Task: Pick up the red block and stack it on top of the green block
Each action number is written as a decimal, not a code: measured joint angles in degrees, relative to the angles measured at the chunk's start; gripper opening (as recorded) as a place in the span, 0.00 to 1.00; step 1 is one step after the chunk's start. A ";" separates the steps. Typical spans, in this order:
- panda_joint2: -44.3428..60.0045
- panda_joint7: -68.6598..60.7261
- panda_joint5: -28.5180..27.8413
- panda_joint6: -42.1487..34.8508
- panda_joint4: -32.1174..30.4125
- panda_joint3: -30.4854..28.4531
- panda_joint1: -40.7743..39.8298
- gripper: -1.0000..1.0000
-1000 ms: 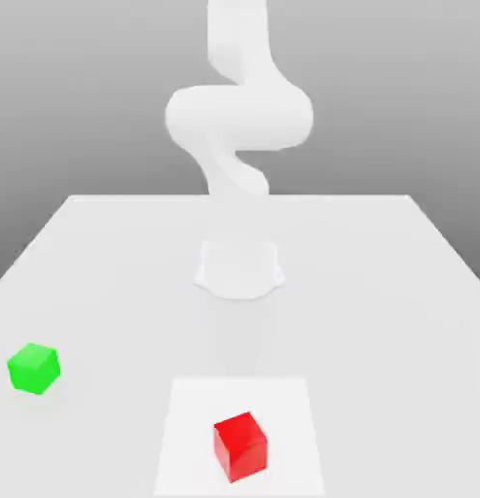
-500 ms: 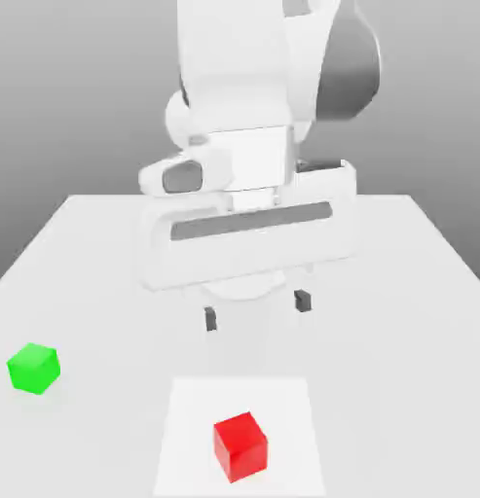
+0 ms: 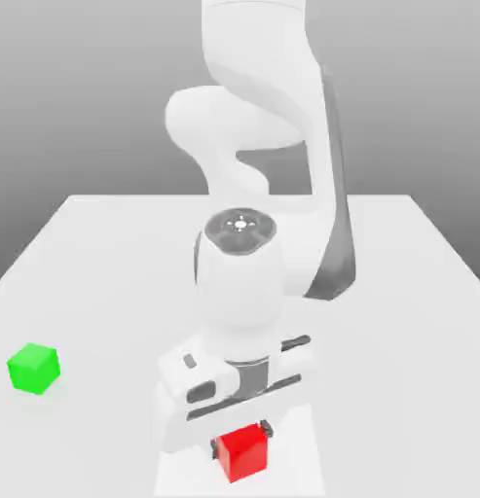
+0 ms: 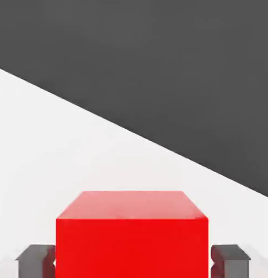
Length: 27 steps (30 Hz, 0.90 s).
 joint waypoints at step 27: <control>-13.02 -38.80 -0.92 -7.64 -5.59 -15.10 -32.20 0.00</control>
